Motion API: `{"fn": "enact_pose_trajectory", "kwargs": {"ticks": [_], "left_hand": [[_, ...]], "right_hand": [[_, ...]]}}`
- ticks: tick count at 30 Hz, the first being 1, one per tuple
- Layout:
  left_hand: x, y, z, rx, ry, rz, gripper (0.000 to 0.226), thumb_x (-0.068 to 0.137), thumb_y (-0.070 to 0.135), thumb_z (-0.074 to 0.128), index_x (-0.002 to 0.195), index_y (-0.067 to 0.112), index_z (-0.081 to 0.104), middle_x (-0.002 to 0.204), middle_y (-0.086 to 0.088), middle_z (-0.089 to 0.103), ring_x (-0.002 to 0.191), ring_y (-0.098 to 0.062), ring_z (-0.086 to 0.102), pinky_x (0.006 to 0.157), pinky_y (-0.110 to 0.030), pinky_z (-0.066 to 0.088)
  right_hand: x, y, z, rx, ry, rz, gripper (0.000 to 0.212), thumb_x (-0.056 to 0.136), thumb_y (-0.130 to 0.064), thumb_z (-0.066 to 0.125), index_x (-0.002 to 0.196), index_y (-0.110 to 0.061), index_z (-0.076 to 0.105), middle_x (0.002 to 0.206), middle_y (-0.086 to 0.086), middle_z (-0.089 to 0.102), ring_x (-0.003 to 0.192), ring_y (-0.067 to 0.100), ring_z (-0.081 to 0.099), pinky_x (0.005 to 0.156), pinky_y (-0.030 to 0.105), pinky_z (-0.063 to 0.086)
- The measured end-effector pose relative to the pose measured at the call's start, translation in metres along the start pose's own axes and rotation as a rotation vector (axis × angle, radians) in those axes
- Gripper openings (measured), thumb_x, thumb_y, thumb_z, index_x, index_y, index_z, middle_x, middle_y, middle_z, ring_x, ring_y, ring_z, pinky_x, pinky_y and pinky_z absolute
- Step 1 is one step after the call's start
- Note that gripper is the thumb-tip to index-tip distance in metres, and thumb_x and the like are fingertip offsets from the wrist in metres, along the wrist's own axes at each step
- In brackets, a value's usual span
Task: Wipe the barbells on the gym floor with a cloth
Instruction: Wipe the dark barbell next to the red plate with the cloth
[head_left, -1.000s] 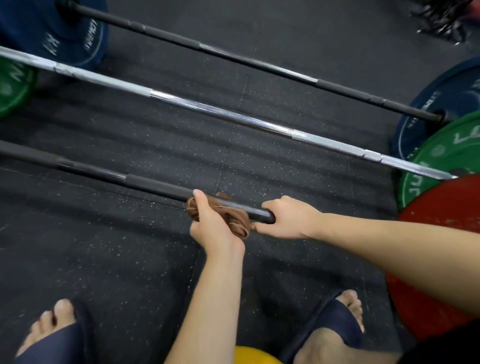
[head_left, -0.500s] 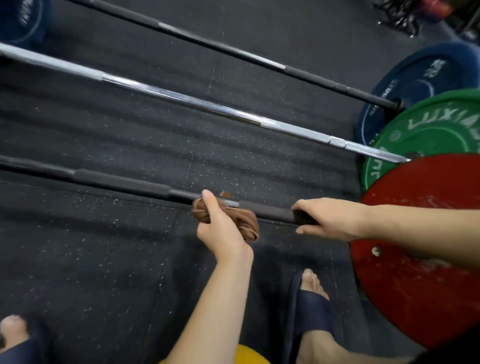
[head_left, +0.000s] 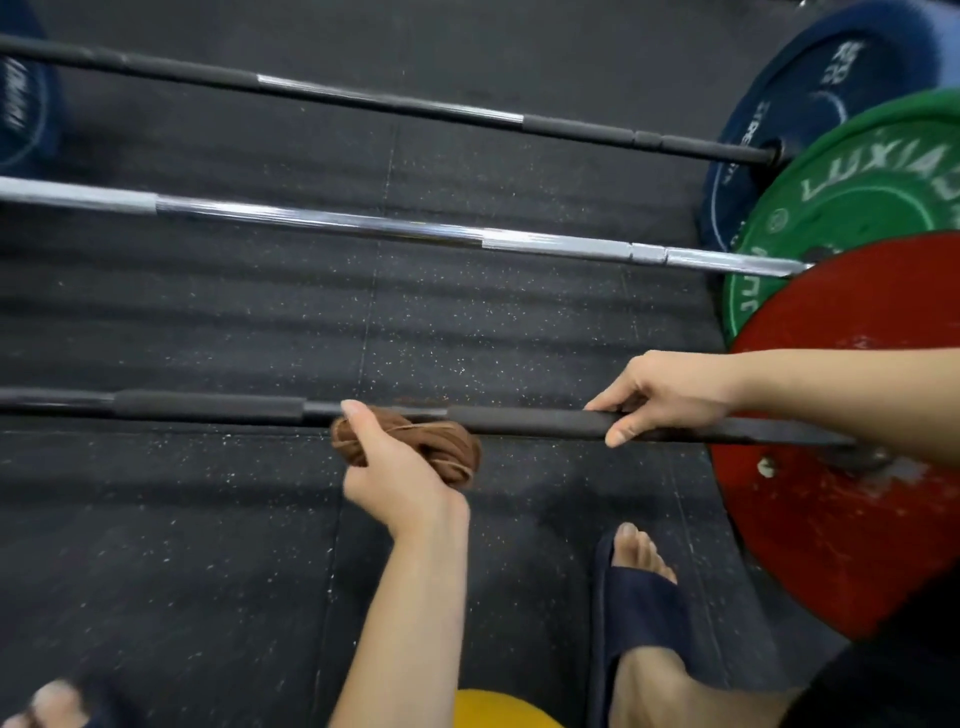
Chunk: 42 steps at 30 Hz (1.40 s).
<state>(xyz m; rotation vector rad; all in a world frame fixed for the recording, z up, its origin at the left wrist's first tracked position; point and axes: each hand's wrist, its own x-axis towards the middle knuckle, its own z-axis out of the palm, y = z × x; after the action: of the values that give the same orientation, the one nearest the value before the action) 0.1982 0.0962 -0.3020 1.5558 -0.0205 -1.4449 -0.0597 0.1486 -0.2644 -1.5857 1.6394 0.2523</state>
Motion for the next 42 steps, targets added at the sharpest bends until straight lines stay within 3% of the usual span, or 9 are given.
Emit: {"fn": "enact_pose_trajectory", "kwargs": {"ticks": [5, 12, 16, 22, 26, 29, 34, 39, 42], "left_hand": [[-0.001, -0.006, -0.001, 0.018, -0.084, -0.024, 0.042, 0.091, 0.062, 0.066, 0.100, 0.021, 0.061, 0.103, 0.007, 0.070, 0.088, -0.012, 0.073, 0.076, -0.029, 0.057], [-0.038, -0.059, 0.001, 0.092, -0.270, -0.127, 0.048, 0.093, 0.059, 0.065, 0.098, 0.011, 0.069, 0.090, -0.003, 0.075, 0.078, -0.019, 0.075, 0.080, -0.036, 0.061], [-0.032, -0.052, 0.002, 0.087, -0.224, -0.144, 0.051, 0.092, 0.061, 0.065, 0.096, 0.010, 0.069, 0.086, 0.001, 0.071, 0.070, -0.015, 0.071, 0.072, -0.032, 0.058], [0.008, -0.002, -0.001, -0.083, -0.037, -0.025, 0.054, 0.092, 0.058, 0.068, 0.117, 0.011, 0.062, 0.107, 0.004, 0.069, 0.089, -0.015, 0.072, 0.078, -0.033, 0.059], [0.007, -0.003, -0.007, -0.046, -0.093, -0.045, 0.058, 0.090, 0.063, 0.067, 0.118, 0.012, 0.064, 0.110, 0.003, 0.072, 0.091, -0.015, 0.073, 0.078, -0.033, 0.059], [-0.019, -0.025, -0.007, 0.029, -0.178, -0.092, 0.047, 0.091, 0.062, 0.066, 0.101, 0.016, 0.068, 0.096, 0.004, 0.073, 0.081, -0.015, 0.073, 0.072, -0.030, 0.056], [-0.037, -0.045, -0.005, 0.086, -0.272, -0.164, 0.046, 0.092, 0.060, 0.065, 0.099, 0.015, 0.070, 0.095, 0.002, 0.075, 0.084, -0.016, 0.073, 0.084, -0.035, 0.058], [-0.026, -0.034, -0.002, 0.057, -0.186, -0.149, 0.049, 0.091, 0.061, 0.066, 0.099, 0.013, 0.065, 0.092, 0.002, 0.070, 0.074, -0.016, 0.069, 0.068, -0.030, 0.056], [-0.016, -0.022, -0.001, -0.017, -0.099, -0.092, 0.044, 0.092, 0.059, 0.067, 0.099, 0.017, 0.061, 0.101, 0.003, 0.070, 0.082, -0.014, 0.071, 0.067, -0.028, 0.053]], "right_hand": [[0.002, 0.004, 0.000, -0.029, 0.002, -0.029, 0.046, 0.090, -0.045, 0.074, 0.133, -0.033, 0.067, 0.099, -0.017, 0.076, 0.091, -0.001, 0.068, 0.078, 0.008, 0.044], [0.001, 0.006, -0.001, -0.042, -0.003, -0.051, 0.045, 0.089, -0.050, 0.072, 0.132, -0.039, 0.066, 0.100, -0.016, 0.077, 0.095, 0.007, 0.070, 0.089, 0.021, 0.050], [0.001, 0.004, -0.002, -0.045, -0.013, -0.065, 0.045, 0.089, -0.050, 0.072, 0.132, -0.036, 0.067, 0.100, -0.017, 0.076, 0.094, 0.005, 0.070, 0.088, 0.019, 0.050], [0.002, 0.008, 0.002, -0.059, 0.013, -0.061, 0.046, 0.089, -0.052, 0.071, 0.131, -0.034, 0.067, 0.097, -0.012, 0.077, 0.088, 0.007, 0.071, 0.083, 0.020, 0.050], [0.004, 0.009, 0.000, -0.054, -0.001, -0.059, 0.043, 0.089, -0.051, 0.072, 0.129, -0.036, 0.068, 0.097, -0.016, 0.076, 0.090, 0.006, 0.070, 0.083, 0.018, 0.050], [0.005, 0.007, -0.004, -0.051, -0.027, -0.052, 0.043, 0.088, -0.049, 0.073, 0.129, -0.035, 0.069, 0.097, -0.020, 0.076, 0.088, -0.001, 0.069, 0.083, 0.015, 0.049], [0.014, 0.009, -0.012, -0.045, -0.045, -0.030, 0.044, 0.086, -0.046, 0.077, 0.126, -0.030, 0.072, 0.079, -0.037, 0.068, 0.073, -0.018, 0.058, 0.072, 0.003, 0.039], [0.013, 0.011, -0.010, -0.039, -0.054, -0.034, 0.044, 0.085, -0.047, 0.077, 0.125, -0.029, 0.073, 0.087, -0.033, 0.071, 0.077, -0.018, 0.059, 0.076, 0.005, 0.041], [0.011, 0.009, -0.009, -0.054, -0.054, -0.041, 0.044, 0.085, -0.050, 0.076, 0.125, -0.030, 0.073, 0.097, -0.023, 0.076, 0.089, -0.007, 0.066, 0.085, 0.014, 0.048]]}}
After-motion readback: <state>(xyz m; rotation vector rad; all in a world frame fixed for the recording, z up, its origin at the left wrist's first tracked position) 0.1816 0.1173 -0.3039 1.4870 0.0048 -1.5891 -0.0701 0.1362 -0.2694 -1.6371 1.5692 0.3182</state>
